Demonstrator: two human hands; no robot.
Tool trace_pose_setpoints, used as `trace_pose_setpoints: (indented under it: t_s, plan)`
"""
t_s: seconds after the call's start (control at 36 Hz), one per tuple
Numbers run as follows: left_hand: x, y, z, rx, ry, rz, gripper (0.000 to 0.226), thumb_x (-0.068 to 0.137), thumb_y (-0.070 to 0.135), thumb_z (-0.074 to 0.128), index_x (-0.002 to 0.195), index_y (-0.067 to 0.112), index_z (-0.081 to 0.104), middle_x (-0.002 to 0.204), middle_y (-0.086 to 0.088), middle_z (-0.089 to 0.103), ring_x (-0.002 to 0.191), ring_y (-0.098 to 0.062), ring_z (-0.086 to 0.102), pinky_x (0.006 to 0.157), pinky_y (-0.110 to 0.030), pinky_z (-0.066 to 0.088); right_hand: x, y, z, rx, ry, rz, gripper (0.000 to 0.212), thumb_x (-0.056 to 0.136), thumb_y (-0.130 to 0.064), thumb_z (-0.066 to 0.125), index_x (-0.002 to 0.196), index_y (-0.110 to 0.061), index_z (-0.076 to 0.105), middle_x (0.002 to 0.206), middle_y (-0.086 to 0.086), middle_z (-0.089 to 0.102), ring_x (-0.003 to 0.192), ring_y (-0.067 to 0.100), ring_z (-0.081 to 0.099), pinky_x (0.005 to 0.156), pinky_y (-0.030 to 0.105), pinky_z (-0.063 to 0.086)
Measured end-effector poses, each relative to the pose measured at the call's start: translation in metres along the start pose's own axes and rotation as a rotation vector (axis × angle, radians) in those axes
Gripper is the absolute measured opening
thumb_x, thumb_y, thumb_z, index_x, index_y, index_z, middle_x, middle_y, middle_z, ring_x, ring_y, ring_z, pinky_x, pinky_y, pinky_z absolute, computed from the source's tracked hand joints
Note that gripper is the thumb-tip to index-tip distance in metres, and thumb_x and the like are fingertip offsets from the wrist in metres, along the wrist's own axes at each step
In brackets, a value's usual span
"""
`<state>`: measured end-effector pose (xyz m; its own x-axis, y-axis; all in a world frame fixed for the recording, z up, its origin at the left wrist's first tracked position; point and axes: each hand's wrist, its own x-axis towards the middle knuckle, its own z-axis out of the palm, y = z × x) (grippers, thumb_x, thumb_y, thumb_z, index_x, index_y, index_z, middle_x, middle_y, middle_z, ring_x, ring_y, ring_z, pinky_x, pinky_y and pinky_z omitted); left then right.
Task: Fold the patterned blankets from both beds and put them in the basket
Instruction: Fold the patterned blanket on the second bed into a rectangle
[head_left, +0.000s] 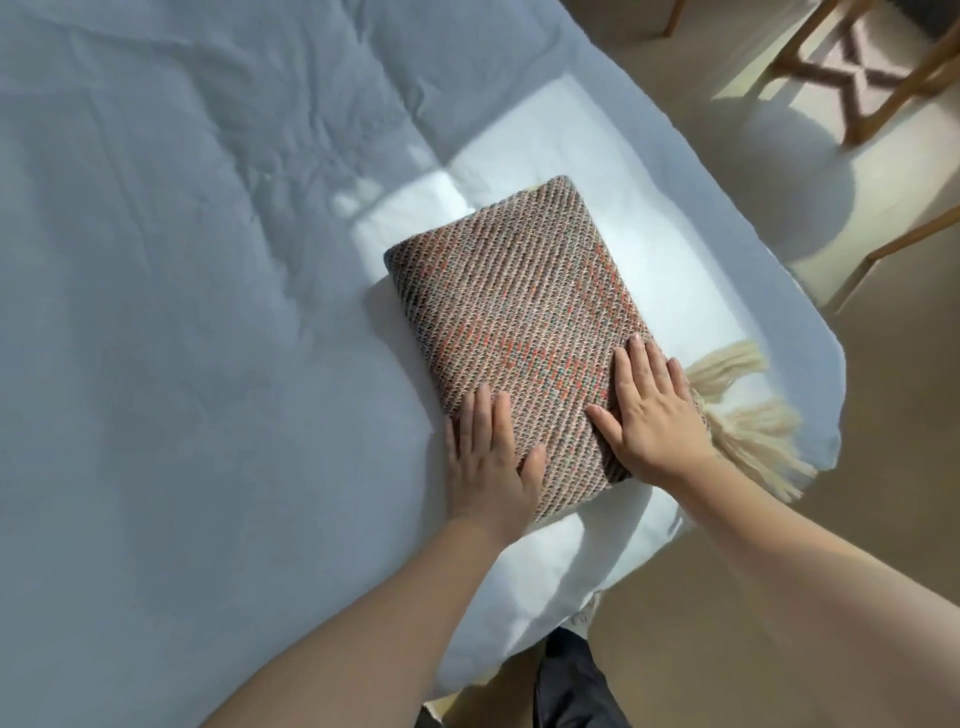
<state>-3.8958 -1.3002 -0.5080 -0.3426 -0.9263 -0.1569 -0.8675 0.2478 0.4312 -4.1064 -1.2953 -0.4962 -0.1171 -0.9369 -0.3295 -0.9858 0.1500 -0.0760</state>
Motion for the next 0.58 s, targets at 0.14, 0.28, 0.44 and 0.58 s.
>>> trace_pose_setpoints:
  t_s: [0.14,0.28,0.44,0.58]
  plan:
    - [0.039,-0.010,-0.033,-0.344,0.059,-0.357,0.077,0.092,0.044,0.044,0.151,0.006,0.013,0.157,-0.015,0.014,0.143,-0.028,0.017,0.117,-0.040,0.017,0.042,0.015,-0.029,0.205,-0.064,0.034,0.080,0.095,-0.060,0.020,0.152,-0.009,-0.004,0.160,0.015,-0.005,0.147,0.028,0.003,0.119,0.038,0.008]
    - [0.074,-0.025,-0.051,-0.681,0.044,-0.629,0.068,0.088,0.041,0.059,0.143,0.010,0.033,0.142,-0.009,0.045,0.127,-0.026,0.046,0.107,-0.040,0.038,0.091,0.022,-0.051,0.478,-0.033,0.078,0.038,0.097,-0.041,0.044,0.111,-0.005,0.039,0.097,0.018,0.057,0.083,0.031,0.051,0.067,0.037,0.036]
    - [0.091,-0.039,-0.048,-0.937,0.053,-0.742,0.084,0.062,0.066,0.068,0.129,0.019,0.051,0.123,0.001,0.062,0.109,-0.019,0.060,0.098,-0.046,0.048,0.122,0.018,-0.063,0.793,-0.107,0.157,0.039,0.093,-0.047,0.052,0.096,-0.008,0.053,0.084,0.009,0.058,0.078,0.028,0.056,0.066,0.035,0.042]
    - [0.097,-0.032,-0.049,-1.087,0.084,-0.754,0.088,0.054,0.062,0.076,0.125,0.015,0.054,0.120,-0.002,0.065,0.105,-0.021,0.063,0.096,-0.047,0.050,0.140,0.016,-0.069,1.040,-0.274,0.356,0.058,0.072,-0.055,0.072,0.101,-0.007,0.060,0.089,0.013,0.069,0.080,0.030,0.069,0.075,0.044,0.058]
